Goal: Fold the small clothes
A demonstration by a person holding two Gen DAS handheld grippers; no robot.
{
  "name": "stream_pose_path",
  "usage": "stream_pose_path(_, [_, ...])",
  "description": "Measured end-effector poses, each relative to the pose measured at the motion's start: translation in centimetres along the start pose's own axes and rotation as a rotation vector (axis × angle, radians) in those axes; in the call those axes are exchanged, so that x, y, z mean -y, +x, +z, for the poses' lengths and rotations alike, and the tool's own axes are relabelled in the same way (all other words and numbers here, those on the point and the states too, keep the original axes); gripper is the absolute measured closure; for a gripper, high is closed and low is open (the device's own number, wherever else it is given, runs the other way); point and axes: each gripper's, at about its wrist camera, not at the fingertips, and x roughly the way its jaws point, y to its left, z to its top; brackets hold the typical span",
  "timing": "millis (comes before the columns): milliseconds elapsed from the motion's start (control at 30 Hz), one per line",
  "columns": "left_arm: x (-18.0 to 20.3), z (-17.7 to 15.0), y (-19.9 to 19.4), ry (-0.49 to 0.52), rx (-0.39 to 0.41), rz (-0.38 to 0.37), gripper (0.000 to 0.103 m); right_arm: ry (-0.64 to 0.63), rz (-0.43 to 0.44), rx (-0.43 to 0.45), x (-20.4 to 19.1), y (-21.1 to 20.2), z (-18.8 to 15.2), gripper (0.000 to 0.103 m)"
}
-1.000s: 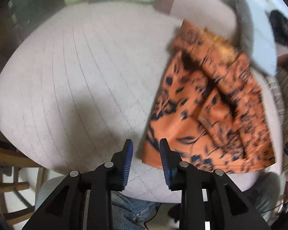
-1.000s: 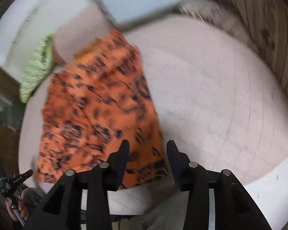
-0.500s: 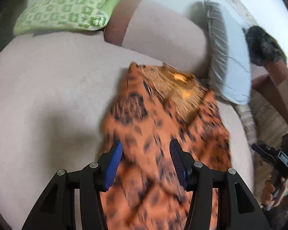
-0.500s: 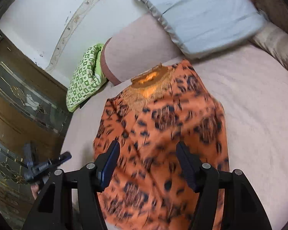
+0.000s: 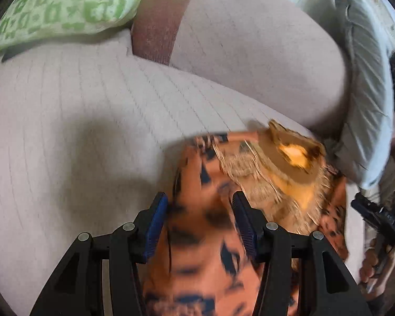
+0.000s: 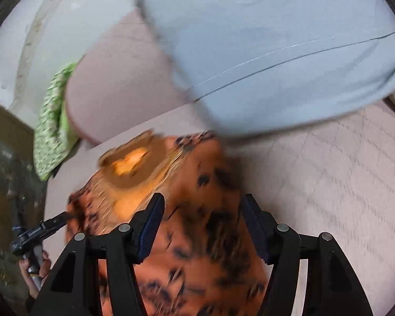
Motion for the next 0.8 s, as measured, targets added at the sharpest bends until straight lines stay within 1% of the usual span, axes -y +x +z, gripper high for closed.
stream_pose_path(100, [0.4,1.7,2.4,0.038,-0.022,0.057,0.053,0.042,0.036,-0.014,0.5,2.3,1.8,0.043])
stream_pose_path(167, [0.3,2.3,3.6,0.026,-0.029,0.057,0.053,0.010,-0.008,-0.013,-0.1,3.4,2.7,0.043])
stream_pose_path(200, [0.1,2.5,4.3,0.016,-0.048,0.046,0.054,-0.011,-0.029,-0.018,-0.5,4.0,3.1,0.047])
stream_pose_path(233, [-0.2,2.7,4.9,0.002,-0.071,0.037,0.056,-0.018,-0.038,-0.028,-0.7,4.6,3.4,0.053])
stream_pose_path(267, [-0.4,2.7,5.4,-0.016,-0.091,0.021,0.068,-0.017,-0.052,-0.044,-0.7,5.2,3.6,0.059])
stream_pose_path(300, [-0.4,2.9,5.9,-0.020,-0.105,0.012,0.077,-0.018,-0.078,-0.056,-0.6,5.8,3.8,0.071])
stream_pose_path(333, [-0.3,2.9,6.6,-0.014,-0.120,0.008,0.082,-0.022,-0.091,-0.059,-0.4,6.4,3.9,0.076])
stream_pose_path(367, [-0.2,2.8,6.5,-0.003,-0.121,0.021,0.094,-0.025,-0.092,-0.067,-0.2,6.7,4.0,0.081])
stream_pose_path(400, [0.0,2.8,6.5,0.003,-0.115,0.035,0.095,-0.018,-0.087,-0.076,0.1,6.9,3.9,0.088])
stream_pose_path(433, [0.0,2.8,6.2,-0.003,-0.097,0.033,0.096,-0.010,-0.072,-0.076,0.3,6.7,3.7,0.090])
stream_pose_path(467, [0.1,2.7,5.4,-0.005,-0.082,0.015,0.096,-0.024,-0.060,-0.064,0.2,6.0,3.5,0.090])
stream_pose_path(500, [0.2,2.7,4.1,0.001,-0.045,-0.024,0.097,-0.037,-0.059,-0.047,-0.1,5.2,3.5,0.090])
stream_pose_path(533, [0.4,2.5,2.7,0.011,-0.006,-0.059,0.097,-0.045,-0.040,-0.019,-0.3,3.7,3.3,0.091])
stream_pose_path(600, [0.6,1.8,-0.1,0.026,0.057,-0.104,0.097,-0.055,0.018,0.021,-0.6,0.9,3.0,0.091])
stream_pose_path(667, [0.8,0.8,-3.1,0.045,0.114,-0.130,0.097,-0.090,0.028,0.064,-1.3,-2.4,2.1,0.091])
stream_pose_path(700, [0.8,0.0,-5.0,0.048,0.147,-0.141,0.097,-0.113,0.047,0.092,-1.8,-4.5,1.2,0.091])
stream_pose_path(733, [0.6,-1.1,-7.1,0.053,0.181,-0.170,0.097,-0.128,0.061,0.116,-2.0,-6.3,0.4,0.091])
stream_pose_path(800, [0.2,-3.4,-10.4,0.058,0.239,-0.209,0.097,-0.154,0.083,0.170,-2.7,-10.3,-2.1,0.091])
